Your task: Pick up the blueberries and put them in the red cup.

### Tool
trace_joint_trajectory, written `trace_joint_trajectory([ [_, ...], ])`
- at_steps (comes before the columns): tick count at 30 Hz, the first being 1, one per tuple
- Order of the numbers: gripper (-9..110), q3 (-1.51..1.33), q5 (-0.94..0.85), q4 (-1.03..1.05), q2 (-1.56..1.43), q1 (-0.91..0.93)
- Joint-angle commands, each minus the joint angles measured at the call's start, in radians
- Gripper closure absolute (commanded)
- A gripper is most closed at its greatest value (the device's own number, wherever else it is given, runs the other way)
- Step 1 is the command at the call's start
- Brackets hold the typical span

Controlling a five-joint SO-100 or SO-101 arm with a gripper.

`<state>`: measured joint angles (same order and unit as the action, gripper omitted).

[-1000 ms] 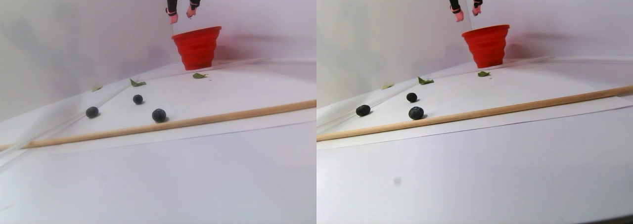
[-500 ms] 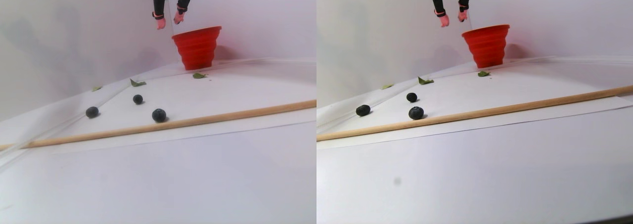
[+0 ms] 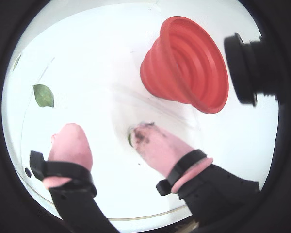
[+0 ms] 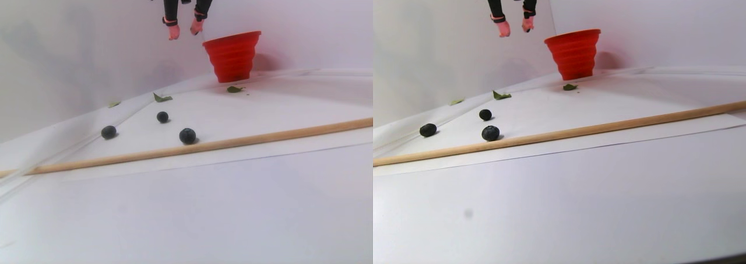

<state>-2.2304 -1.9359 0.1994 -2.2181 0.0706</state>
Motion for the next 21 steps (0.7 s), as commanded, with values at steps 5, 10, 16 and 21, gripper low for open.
trace_joint_trajectory([
  [5, 83, -0.014, -0.015, 0.063, -0.144, -0.044],
  [10, 83, -0.049, -0.025, 0.109, -0.176, -0.063],
  [16, 83, -0.107, -0.034, 0.150, -0.227, -0.080],
  [21, 83, -0.143, -0.052, 0.183, -0.245, -0.097],
])
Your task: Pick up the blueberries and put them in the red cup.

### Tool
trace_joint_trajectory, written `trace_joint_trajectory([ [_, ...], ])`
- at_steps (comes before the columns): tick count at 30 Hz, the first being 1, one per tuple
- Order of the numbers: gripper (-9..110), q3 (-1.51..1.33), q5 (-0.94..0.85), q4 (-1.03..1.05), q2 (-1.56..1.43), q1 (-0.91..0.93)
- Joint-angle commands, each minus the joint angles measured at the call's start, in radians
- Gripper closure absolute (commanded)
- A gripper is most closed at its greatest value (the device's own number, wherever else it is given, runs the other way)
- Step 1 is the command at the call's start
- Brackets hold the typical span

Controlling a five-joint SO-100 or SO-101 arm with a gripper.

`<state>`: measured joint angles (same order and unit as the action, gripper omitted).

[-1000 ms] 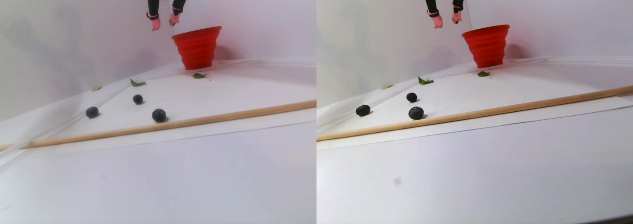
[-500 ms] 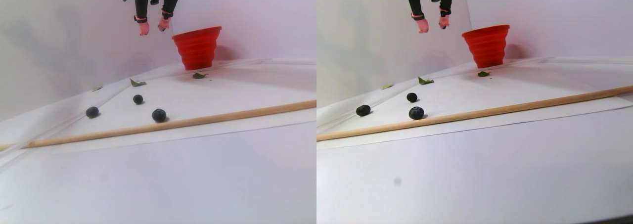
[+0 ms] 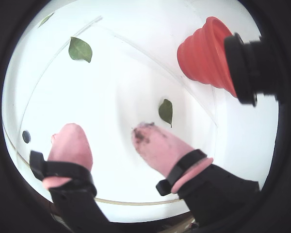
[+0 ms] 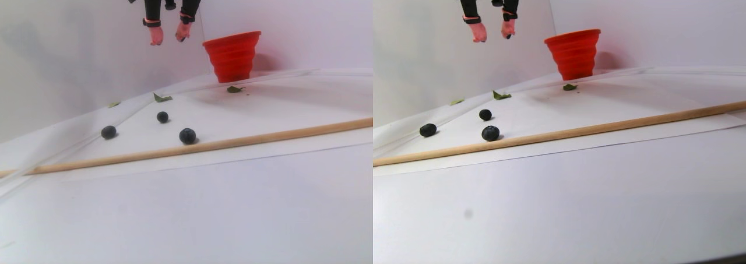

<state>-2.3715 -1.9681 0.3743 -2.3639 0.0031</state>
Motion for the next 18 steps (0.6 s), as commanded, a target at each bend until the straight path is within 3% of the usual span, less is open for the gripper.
trace_joint_trajectory([
  [1, 83, -0.014, -0.025, 0.012, -0.107, -0.034],
  [18, 83, -0.160, -0.095, 0.029, -0.147, -0.078],
])
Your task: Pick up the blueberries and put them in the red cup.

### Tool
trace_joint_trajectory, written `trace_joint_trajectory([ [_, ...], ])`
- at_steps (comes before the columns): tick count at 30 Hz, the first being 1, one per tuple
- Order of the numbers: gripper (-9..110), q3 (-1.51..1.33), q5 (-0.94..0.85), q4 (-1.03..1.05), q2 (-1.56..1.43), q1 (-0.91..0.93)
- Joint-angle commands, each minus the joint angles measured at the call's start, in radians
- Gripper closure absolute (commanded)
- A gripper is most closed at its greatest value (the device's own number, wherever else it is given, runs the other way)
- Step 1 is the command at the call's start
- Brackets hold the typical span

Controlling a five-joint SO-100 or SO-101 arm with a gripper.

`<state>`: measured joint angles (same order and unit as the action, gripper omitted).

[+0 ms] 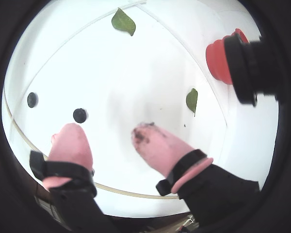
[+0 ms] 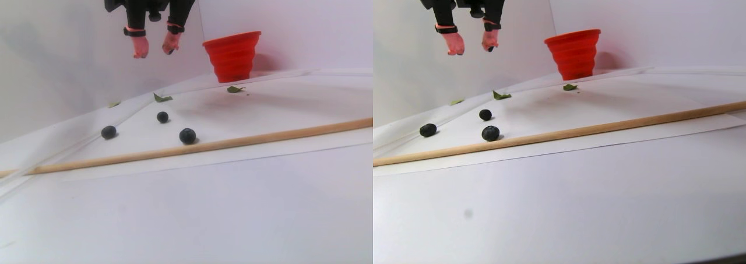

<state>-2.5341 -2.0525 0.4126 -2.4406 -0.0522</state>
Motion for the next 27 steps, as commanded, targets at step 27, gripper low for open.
trace_joint_trajectory([
  [27, 83, -0.137, -0.083, -0.258, 0.037, -0.028],
])
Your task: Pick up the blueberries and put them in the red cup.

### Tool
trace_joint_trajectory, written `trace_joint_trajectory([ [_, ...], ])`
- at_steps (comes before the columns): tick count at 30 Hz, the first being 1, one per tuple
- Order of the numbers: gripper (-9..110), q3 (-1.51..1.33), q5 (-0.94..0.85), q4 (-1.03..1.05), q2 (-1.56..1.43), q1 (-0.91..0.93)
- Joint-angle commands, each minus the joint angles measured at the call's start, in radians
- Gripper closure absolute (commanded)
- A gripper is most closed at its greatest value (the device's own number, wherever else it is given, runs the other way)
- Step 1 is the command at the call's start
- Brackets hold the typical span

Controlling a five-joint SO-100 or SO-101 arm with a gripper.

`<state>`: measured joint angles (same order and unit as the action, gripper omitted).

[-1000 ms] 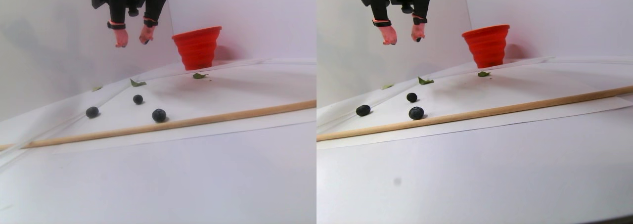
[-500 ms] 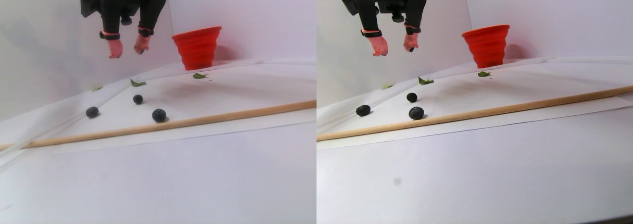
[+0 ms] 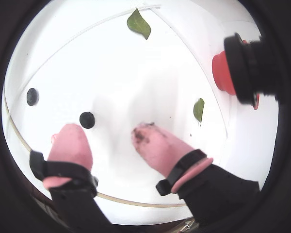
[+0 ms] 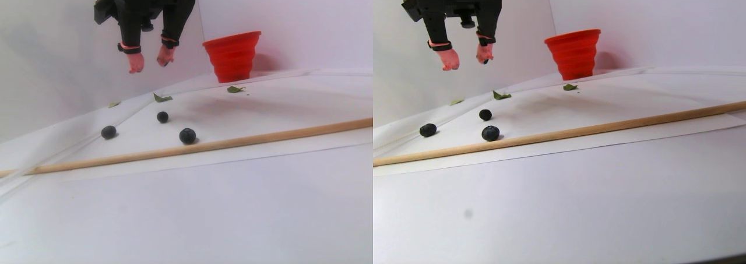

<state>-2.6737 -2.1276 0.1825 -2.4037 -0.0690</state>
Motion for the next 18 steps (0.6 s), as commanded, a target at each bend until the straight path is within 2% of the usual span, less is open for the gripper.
trace_joint_trajectory([
  [1, 83, 0.002, -0.008, -0.031, 0.005, -0.011],
  [18, 83, 0.009, -0.032, -0.146, 0.167, 0.020],
])
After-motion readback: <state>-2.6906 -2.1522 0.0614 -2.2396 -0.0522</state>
